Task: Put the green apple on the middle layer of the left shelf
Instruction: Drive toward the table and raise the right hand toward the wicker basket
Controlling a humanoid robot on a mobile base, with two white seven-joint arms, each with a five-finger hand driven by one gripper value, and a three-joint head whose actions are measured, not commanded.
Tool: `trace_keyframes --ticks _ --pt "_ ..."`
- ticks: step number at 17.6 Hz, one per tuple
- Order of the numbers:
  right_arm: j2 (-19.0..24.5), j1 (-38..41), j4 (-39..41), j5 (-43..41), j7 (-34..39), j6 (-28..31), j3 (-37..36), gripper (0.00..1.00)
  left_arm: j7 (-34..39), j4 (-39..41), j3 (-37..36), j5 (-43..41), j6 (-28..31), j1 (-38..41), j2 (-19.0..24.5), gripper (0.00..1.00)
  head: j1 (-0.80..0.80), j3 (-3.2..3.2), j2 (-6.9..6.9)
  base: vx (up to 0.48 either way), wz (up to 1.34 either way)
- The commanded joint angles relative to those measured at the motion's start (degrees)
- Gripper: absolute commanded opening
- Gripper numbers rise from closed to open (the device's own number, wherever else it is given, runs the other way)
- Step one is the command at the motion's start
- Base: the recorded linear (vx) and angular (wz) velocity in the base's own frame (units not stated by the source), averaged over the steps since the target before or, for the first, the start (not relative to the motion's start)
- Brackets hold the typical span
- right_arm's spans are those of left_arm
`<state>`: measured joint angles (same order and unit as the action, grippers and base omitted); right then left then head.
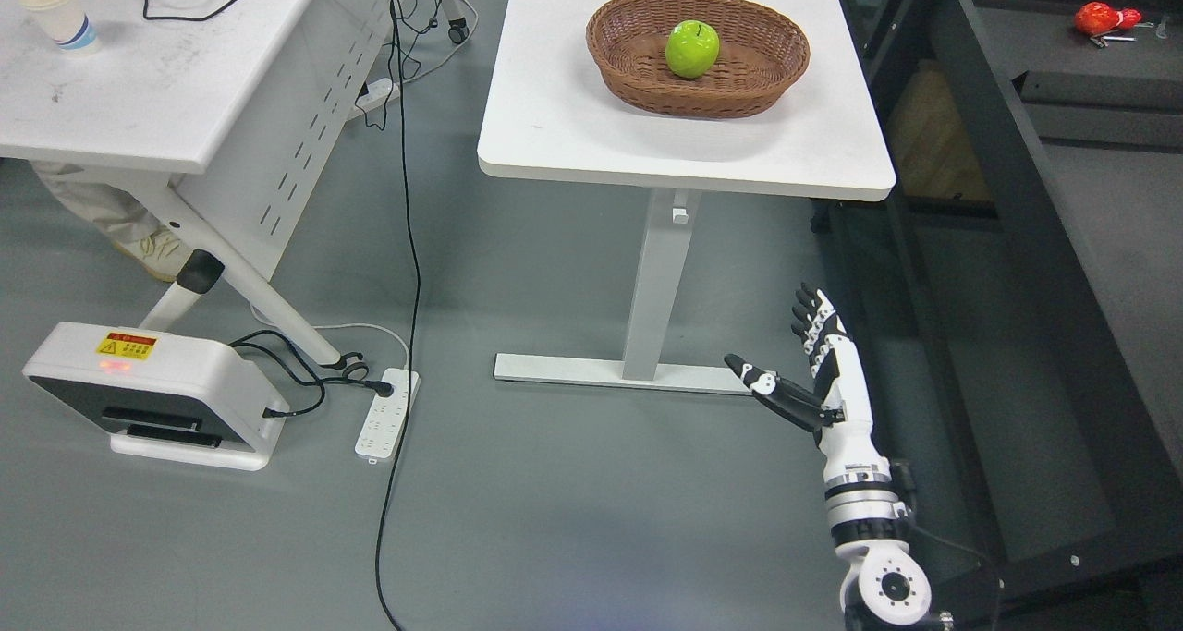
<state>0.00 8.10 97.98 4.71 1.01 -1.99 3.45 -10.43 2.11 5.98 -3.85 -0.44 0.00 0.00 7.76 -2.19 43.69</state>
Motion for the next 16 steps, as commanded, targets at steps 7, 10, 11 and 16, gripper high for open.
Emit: trace_keyframes --ticks 7,10,11,16 --pt "-1.0 0.0 0.3 -0.3 0.2 -0.6 -0.8 1.00 0.0 0.0 0.0 0.0 0.0 -1.2 1.0 1.00 0.00 0.00 0.00 0.039 0.00" --pt "-1.0 -0.6 0.4 -0.1 0.0 -1.8 -3.9 1.00 0.0 0.0 0.0 0.0 0.0 -1.2 1.0 1.00 0.00 0.00 0.00 0.060 0.00" --pt "-1.0 -0.8 0.4 0.6 0.1 -2.3 -4.9 1.00 0.0 0.0 0.0 0.1 0.0 -1.2 1.0 1.00 0.00 0.00 0.00 0.063 0.00" --pt "-9.6 -4.8 0.4 37.5 -2.4 -1.5 -6.7 0.90 0.0 0.0 0.0 0.0 0.0 -1.2 1.0 1.00 0.00 0.00 0.00 0.095 0.00"
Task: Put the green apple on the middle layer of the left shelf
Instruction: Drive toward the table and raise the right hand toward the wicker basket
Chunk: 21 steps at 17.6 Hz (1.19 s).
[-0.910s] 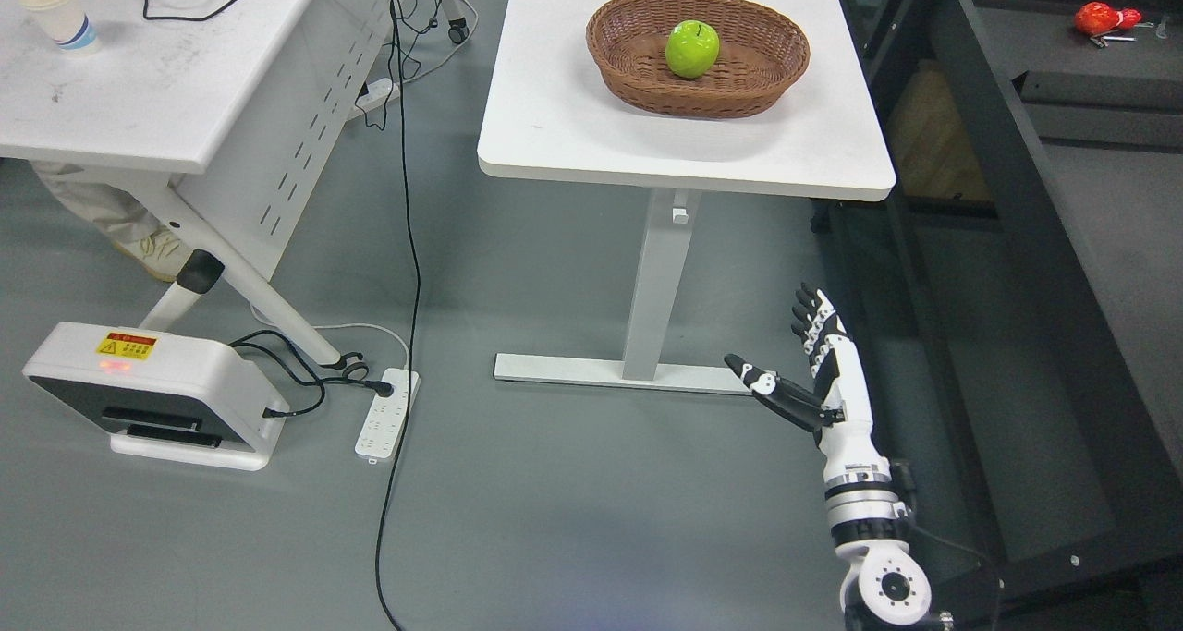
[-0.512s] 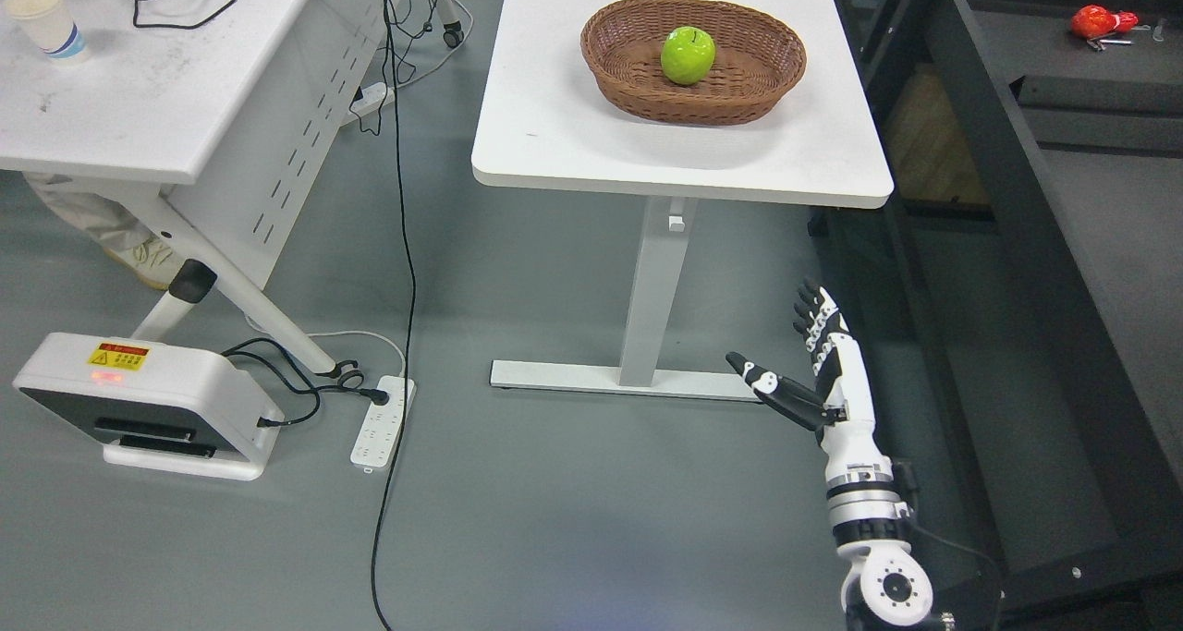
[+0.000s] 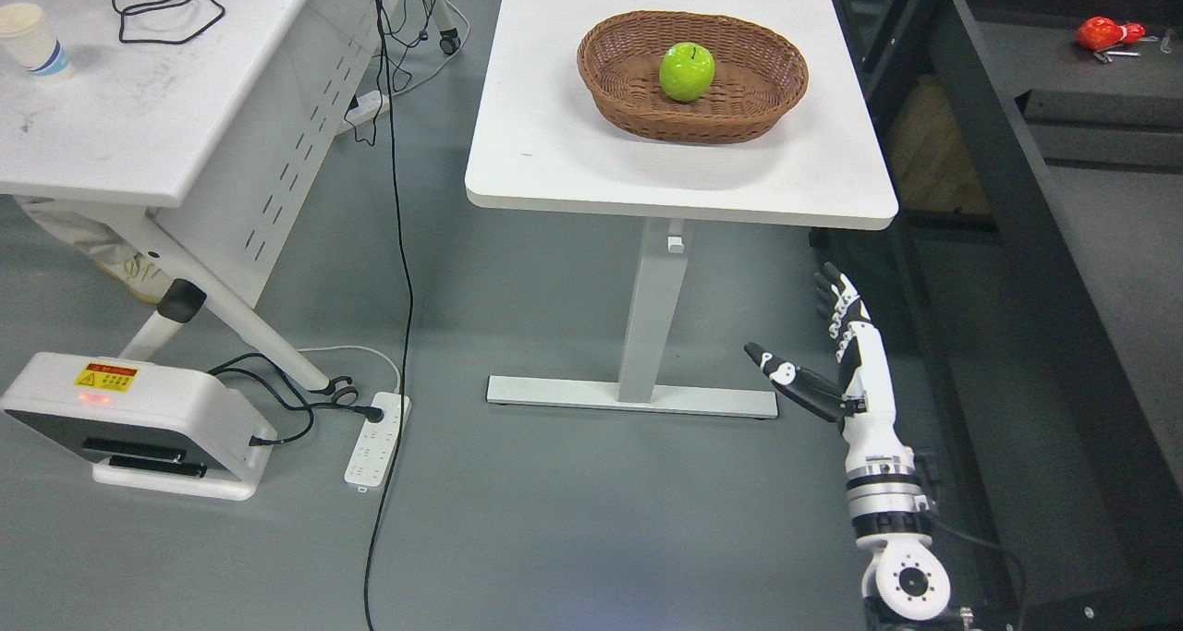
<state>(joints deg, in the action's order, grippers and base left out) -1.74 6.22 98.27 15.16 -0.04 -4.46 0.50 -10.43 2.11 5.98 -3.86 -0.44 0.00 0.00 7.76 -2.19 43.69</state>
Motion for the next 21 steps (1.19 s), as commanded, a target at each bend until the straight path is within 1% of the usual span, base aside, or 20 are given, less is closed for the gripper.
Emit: trace_keyframes --ticks 1,2,3,4,5,6,7,11,15,19,21 --pt "-8.5 -3.0 0.2 27.3 -1.0 1.6 -3.9 0.90 0.0 0.0 0.0 0.0 0.1 -1.2 1.0 1.00 0.00 0.00 0.00 0.114 0.00" --pt "-10.6 -3.2 0.4 26.9 -0.7 2.2 -4.6 0.93 0.0 0.0 0.0 0.0 0.0 -1.2 1.0 1.00 0.00 0.00 0.00 0.111 0.00" --pt "-11.7 -3.3 0.5 26.9 -0.8 1.8 -5.1 0.93 0.0 0.0 0.0 0.0 0.0 -1.2 1.0 1.00 0.00 0.00 0.00 0.129 0.01" --pt "-11.9 -3.3 0.5 26.9 -1.5 0.7 -5.9 1.00 0.0 0.0 0.0 0.0 0.0 -1.2 1.0 1.00 0.00 0.00 0.00 0.129 0.01" --pt "-11.9 -3.4 0.5 26.9 -1.7 -1.8 -8.0 1.00 0.0 0.0 0.0 0.1 0.0 -1.2 1.0 1.00 0.00 0.00 0.00 0.116 0.02" --pt "-11.2 -3.4 0.4 26.7 -1.7 -5.8 -9.6 1.00 0.0 0.0 0.0 0.0 0.0 -1.2 1.0 1.00 0.00 0.00 0.00 0.116 0.02" --pt "-11.1 -3.8 0.5 25.8 -1.7 -7.5 -10.1 1.00 0.0 0.0 0.0 0.0 0.0 -1.2 1.0 1.00 0.00 0.00 0.00 0.131 0.03" --pt "-10.9 -5.2 0.5 21.1 -1.7 -7.5 -10.3 1.00 0.0 0.0 0.0 0.1 0.0 -1.2 1.0 1.00 0.00 0.00 0.00 0.143 0.03" --pt "-11.0 -6.5 0.5 20.9 -0.6 -7.6 -9.8 1.00 0.0 0.0 0.0 0.0 0.0 -1.2 1.0 1.00 0.00 0.00 0.00 0.163 0.06" --pt "-11.1 -7.6 0.4 20.8 2.8 -7.5 -9.6 1.00 0.0 0.0 0.0 0.0 0.0 -1.2 1.0 1.00 0.00 0.00 0.00 0.187 0.06" --pt "-11.2 -7.5 0.4 20.3 3.1 -7.6 -7.7 1.00 0.0 0.0 0.0 0.1 0.0 -1.2 1.0 1.00 0.00 0.00 0.00 0.182 0.02"
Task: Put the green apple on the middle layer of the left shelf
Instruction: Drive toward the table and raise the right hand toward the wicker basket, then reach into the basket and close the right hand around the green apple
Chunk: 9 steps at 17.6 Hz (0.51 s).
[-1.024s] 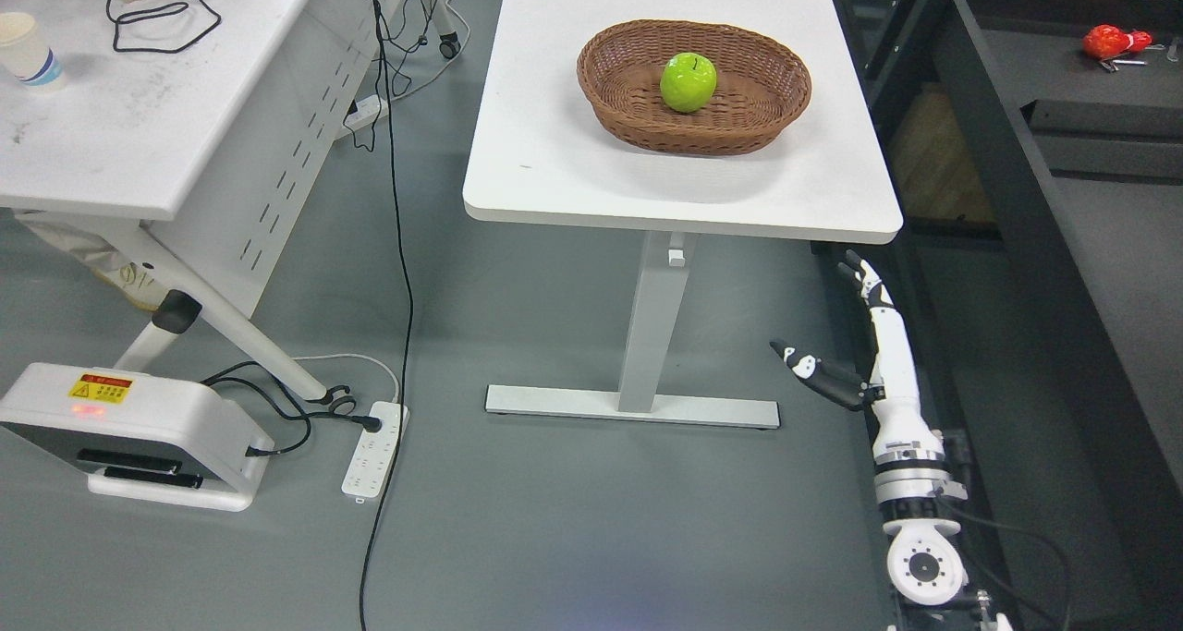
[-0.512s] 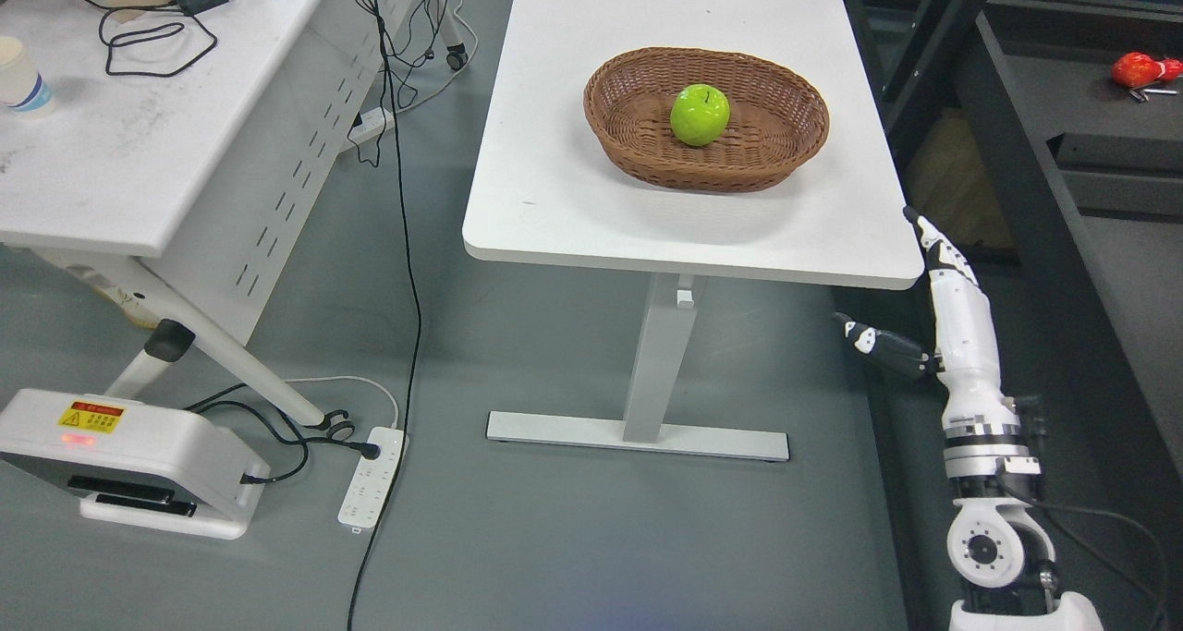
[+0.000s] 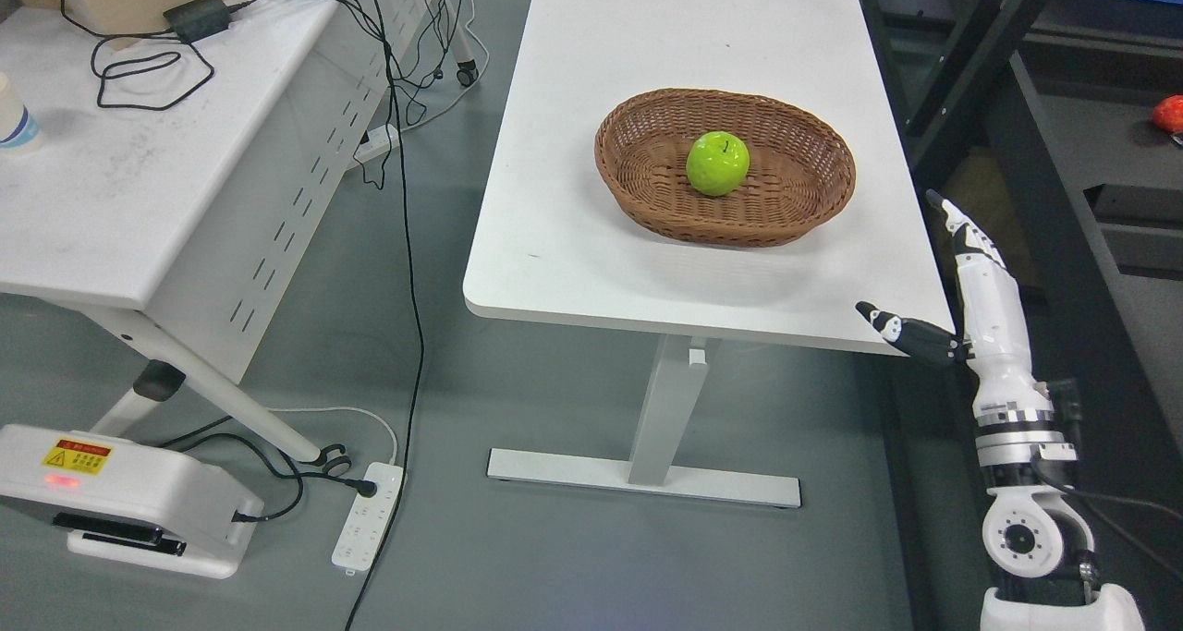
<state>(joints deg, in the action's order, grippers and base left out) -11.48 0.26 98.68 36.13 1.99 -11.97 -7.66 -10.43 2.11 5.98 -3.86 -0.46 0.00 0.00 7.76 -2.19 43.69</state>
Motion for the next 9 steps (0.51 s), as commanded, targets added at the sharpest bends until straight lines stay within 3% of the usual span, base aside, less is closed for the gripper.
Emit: trace_keyframes --ticks 1,9 --pt "-1.4 -1.3 0.0 -0.7 1.4 0.0 2.0 1.00 0.0 0.0 0.0 0.0 0.0 -1.2 1.0 1.00 0.00 0.00 0.00 0.193 0.01" --pt "0.9 -0.9 0.0 -0.9 3.5 0.0 5.9 1.00 0.0 0.0 0.0 0.0 0.0 -1.2 1.0 1.00 0.00 0.00 0.00 0.181 0.02"
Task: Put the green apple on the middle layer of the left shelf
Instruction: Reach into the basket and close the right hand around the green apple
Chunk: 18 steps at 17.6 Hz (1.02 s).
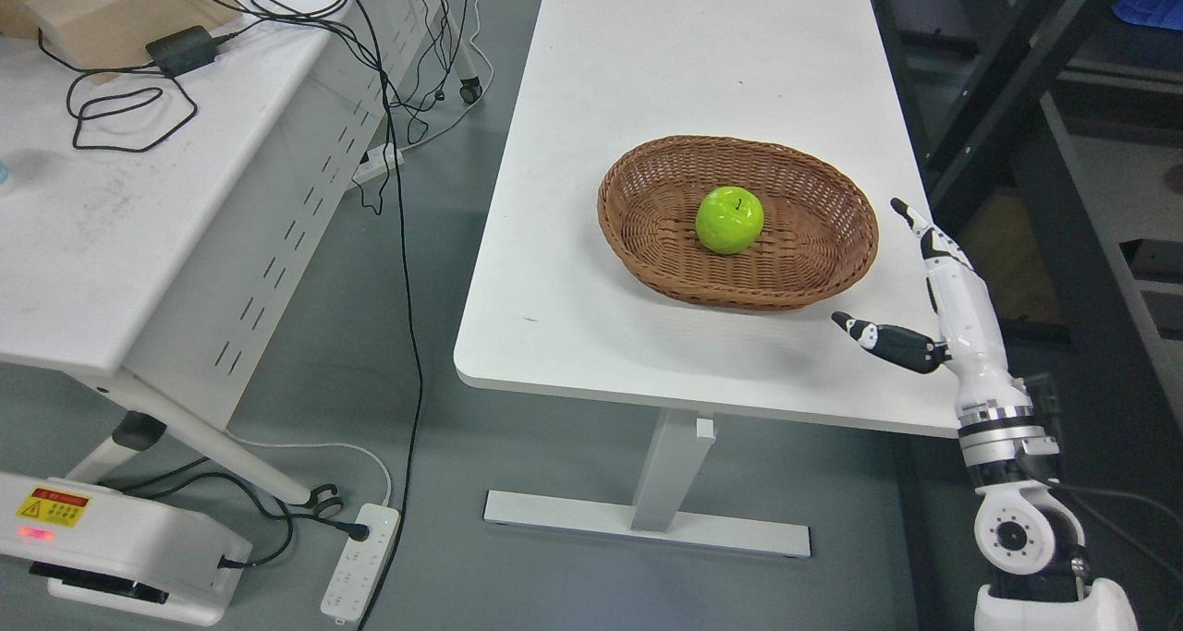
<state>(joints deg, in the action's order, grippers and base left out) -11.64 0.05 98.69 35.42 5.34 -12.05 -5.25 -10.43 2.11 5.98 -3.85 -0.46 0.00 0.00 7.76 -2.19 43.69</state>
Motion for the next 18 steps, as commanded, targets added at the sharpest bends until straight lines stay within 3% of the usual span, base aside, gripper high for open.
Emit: trace_keyframes --ticks 1,11,14,18 --pt "1.4 -0.6 0.0 -0.2 0.3 0.1 4.0 1.00 0.0 0.0 0.0 0.0 0.0 -1.2 1.0 1.00 0.00 0.00 0.00 0.173 0.05" --pt "2.2 0.4 -2.1 3.8 2.8 0.3 14.2 1.00 0.0 0.0 0.0 0.0 0.0 -1.2 1.0 1.00 0.00 0.00 0.00 0.201 0.06" --pt "1.1 0.9 -3.0 7.4 2.9 0.1 15.5 1.00 0.0 0.0 0.0 0.0 0.0 -1.2 1.0 1.00 0.00 0.00 0.00 0.180 0.03" --pt "-4.3 1.6 -3.4 7.3 3.2 -0.3 16.3 1.00 0.0 0.0 0.0 0.0 0.0 -1.2 1.0 1.00 0.00 0.00 0.00 0.104 0.02"
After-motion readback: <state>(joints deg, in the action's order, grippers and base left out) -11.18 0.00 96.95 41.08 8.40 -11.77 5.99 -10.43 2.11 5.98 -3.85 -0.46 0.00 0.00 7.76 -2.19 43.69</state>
